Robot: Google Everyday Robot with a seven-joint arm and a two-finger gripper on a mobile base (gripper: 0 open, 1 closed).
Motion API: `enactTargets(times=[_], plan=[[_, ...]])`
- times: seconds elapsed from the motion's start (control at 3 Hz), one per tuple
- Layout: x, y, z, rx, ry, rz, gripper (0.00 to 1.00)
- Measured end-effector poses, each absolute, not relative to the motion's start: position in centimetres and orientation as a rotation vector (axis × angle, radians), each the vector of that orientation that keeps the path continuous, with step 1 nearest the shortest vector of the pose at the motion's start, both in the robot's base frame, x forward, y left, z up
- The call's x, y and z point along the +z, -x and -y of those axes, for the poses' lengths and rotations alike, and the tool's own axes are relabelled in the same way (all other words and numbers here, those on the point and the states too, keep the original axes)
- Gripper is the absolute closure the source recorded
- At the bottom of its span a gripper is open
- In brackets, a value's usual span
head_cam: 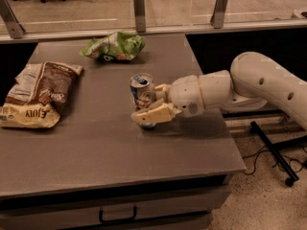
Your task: Move redbull can near brown chip bag
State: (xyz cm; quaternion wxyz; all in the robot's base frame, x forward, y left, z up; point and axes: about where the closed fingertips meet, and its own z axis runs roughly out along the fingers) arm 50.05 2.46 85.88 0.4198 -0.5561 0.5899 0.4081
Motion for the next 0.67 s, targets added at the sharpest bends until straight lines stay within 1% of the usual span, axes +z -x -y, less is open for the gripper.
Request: enactTargets(times=[0.33, 0.67], plan=[[86.4, -51.2, -5.6, 1.070, 1.403, -1.442, 0.87], [86.7, -52.8, -9.5, 1.098, 1.429, -1.399, 1.00]])
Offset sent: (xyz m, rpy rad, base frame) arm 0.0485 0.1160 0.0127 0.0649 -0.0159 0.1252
